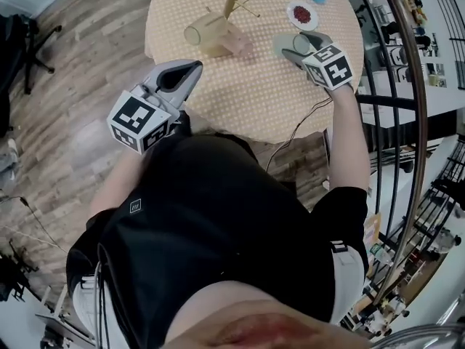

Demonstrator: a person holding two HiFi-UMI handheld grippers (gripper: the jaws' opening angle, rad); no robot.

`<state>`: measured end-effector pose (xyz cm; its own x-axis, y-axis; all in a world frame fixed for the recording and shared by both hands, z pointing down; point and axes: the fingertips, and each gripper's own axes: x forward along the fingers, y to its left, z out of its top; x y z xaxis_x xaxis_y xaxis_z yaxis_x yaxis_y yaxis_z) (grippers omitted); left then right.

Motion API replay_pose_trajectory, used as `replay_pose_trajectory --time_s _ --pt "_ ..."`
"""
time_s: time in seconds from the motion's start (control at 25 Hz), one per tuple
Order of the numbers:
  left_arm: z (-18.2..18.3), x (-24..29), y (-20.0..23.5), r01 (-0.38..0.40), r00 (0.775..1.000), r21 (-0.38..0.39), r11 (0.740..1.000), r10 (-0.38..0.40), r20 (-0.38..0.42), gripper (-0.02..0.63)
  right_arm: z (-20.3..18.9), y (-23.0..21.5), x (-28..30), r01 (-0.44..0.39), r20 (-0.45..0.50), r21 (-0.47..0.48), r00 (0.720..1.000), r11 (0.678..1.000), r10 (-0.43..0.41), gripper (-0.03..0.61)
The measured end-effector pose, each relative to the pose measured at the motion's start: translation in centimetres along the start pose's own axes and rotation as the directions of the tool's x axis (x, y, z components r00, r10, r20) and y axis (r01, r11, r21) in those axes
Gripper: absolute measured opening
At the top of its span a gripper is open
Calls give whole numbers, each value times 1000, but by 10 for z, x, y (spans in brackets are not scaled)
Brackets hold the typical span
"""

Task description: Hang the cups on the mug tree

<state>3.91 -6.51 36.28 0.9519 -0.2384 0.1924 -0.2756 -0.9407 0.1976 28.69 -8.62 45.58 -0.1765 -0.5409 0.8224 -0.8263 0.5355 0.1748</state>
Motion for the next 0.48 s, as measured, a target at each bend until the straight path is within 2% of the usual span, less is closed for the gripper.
replay_pose_trajectory --time_s 0.24,0.48 --pt "-6 -14 8 81 996 33 996 -80 -36 6 35 36 -29 36 68 -9 997 999 -35 313" --pt "-9 -2 9 72 996 22 997 -71 -56 6 55 51 -69 44 137 -101 990 994 -30 313"
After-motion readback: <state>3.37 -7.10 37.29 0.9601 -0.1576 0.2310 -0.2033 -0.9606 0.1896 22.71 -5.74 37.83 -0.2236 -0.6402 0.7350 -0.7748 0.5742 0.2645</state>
